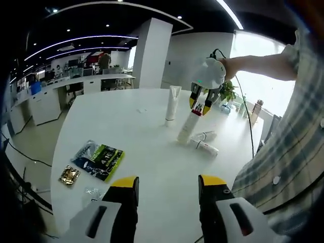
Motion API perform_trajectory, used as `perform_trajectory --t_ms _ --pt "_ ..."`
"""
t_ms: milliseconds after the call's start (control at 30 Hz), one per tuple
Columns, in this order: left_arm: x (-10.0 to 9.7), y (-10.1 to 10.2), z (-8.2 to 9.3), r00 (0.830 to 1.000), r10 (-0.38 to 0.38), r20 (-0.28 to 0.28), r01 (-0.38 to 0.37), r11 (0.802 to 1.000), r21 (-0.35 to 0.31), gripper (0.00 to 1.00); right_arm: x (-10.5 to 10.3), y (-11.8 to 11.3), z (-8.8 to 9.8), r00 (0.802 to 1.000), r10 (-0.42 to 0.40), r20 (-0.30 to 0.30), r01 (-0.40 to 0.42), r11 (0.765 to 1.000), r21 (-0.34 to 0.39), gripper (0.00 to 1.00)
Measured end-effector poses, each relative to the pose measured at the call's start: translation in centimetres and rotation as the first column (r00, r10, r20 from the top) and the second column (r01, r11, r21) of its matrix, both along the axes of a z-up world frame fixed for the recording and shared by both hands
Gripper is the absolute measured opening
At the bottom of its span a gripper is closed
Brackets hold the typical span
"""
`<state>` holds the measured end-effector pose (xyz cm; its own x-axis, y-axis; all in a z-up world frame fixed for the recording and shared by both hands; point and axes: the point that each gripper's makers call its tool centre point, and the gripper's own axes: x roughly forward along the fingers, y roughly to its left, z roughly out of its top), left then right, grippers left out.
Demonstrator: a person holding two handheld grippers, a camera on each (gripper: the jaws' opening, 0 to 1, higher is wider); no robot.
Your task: Arrange the skincare products in the storage area until every visible bottle or jar stands upright without overlapping.
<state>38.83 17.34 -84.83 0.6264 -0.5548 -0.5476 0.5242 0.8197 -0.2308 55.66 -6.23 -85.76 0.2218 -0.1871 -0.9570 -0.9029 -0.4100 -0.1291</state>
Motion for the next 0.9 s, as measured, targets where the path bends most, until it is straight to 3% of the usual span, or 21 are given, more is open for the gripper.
perform_trajectory --t_ms 367,900 --pt "-0.9 -0.1 -0.4 0.999 -0.02 -0.026 0.02 1.0 -0.006 0.49 -0.4 1.9 0.0 0.996 0.086 0.005 -0.086 0.993 -0.082 0.25" --pt "-0.8 0.1 -0.5 0.999 -0.037 -0.025 0.038 0.999 0.005 0.49 -1.4 4.6 -0.3 0.992 0.12 -0.041 -0.122 0.99 -0.063 0.25"
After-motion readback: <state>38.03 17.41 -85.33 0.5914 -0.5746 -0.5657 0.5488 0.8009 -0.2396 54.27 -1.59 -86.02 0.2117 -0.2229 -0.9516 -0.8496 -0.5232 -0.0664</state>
